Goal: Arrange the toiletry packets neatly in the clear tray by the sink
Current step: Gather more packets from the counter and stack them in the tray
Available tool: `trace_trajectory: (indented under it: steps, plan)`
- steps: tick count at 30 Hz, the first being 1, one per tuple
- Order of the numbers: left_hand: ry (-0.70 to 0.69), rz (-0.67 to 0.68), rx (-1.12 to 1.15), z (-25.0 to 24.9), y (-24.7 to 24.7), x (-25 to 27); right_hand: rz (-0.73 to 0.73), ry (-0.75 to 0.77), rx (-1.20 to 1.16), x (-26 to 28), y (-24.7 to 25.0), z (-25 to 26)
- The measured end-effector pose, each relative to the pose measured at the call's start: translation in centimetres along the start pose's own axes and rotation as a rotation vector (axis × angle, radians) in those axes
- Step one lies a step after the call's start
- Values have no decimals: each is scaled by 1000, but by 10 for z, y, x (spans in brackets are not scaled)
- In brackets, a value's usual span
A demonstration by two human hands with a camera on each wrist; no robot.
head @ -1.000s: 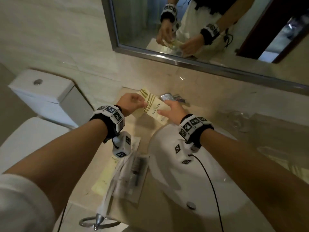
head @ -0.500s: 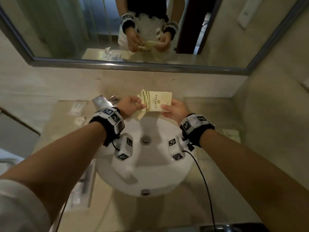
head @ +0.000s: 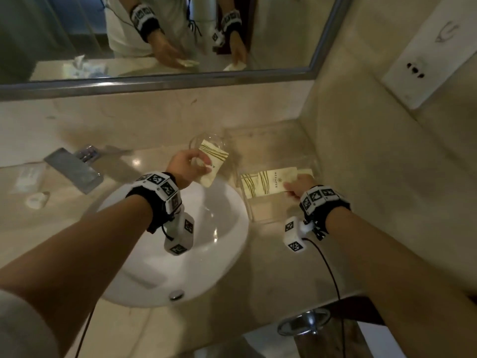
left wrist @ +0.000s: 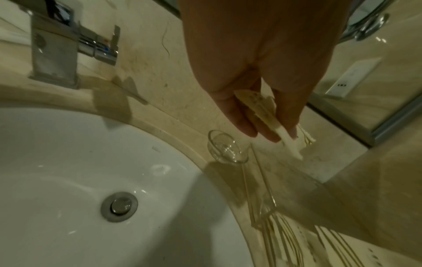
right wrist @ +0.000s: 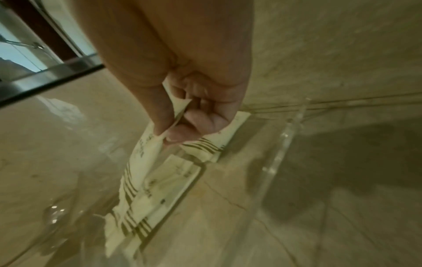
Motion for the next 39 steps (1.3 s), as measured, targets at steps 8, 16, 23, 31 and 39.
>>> trace_trajectory:
  steps: [8, 16, 23, 31, 39]
  plan:
    - [31, 39, 1, 6, -29, -12, 69, -128, 8, -18, -20, -23]
    - [28, 65, 12, 11, -33, -19, 15, -109, -278, -37, -43, -21]
    - [4, 123, 63, 9, -39, -21, -14, -107, -537, -37, -47, -22]
    - [15, 226, 56, -12, -47, -20, -187, 72, -217, -16, -24, -1]
    - [-122, 286, -27, -45, -70, -12, 375, 125, -528, 30, -46, 18]
Point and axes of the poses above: each hand's wrist, its own x-axis away from the middle knuckle, its own y-axis out of the back of the hand, z = x × y, the point moved 4 cm from there along -x, towards the middle knuckle, and after that the axes turned 12 degrees about -x, right-handed, at the moved point
